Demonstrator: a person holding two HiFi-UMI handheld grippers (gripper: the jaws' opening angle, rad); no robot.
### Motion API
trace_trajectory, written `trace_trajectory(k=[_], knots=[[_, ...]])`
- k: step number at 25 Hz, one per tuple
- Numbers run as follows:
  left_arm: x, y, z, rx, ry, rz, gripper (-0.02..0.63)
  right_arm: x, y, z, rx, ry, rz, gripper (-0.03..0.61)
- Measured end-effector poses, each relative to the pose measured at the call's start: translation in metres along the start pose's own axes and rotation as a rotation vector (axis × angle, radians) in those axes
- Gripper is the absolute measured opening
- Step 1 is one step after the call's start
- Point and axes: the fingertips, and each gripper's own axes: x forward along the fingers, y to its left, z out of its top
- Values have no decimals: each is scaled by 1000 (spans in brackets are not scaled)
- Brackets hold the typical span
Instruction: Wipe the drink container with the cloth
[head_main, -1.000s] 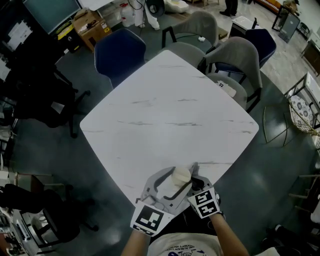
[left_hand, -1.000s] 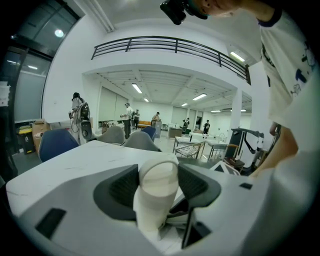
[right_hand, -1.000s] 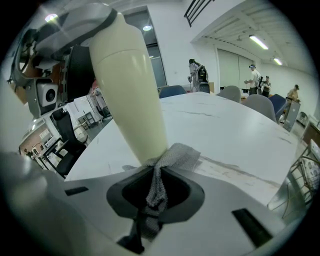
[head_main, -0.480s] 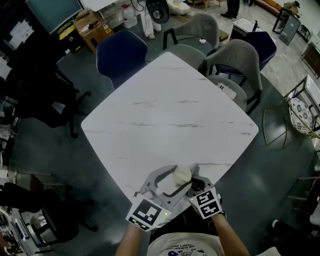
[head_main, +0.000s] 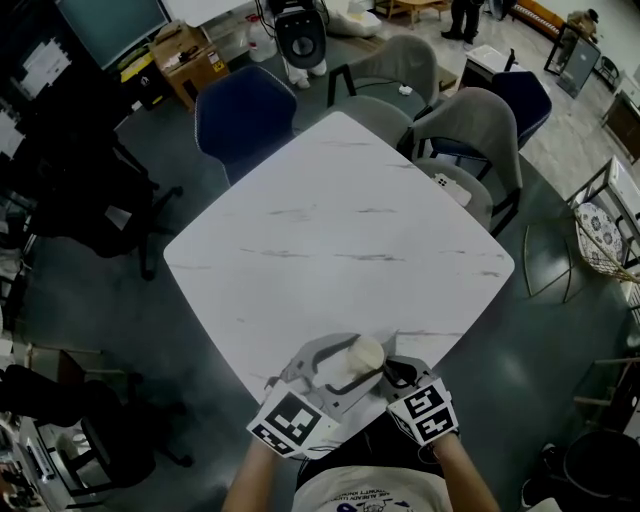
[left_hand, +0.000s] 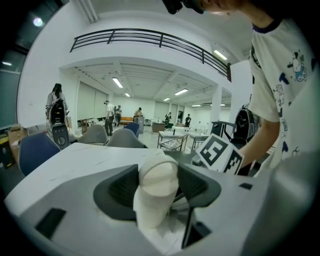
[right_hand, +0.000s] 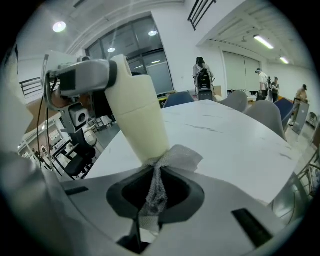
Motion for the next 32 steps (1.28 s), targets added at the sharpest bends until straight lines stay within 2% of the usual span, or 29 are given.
trace_trajectory(k=[16,25,32], knots=[[3,-4,-2,76,51,-173,256,-39,8,40,-54,-49,91,46],[3,-6,-3,115,88,-238,256,-56,13,58,-143,-36,112,46],[4,-7,-5,141,121,-278,256,-64,16,69,-169,-48,135,46]])
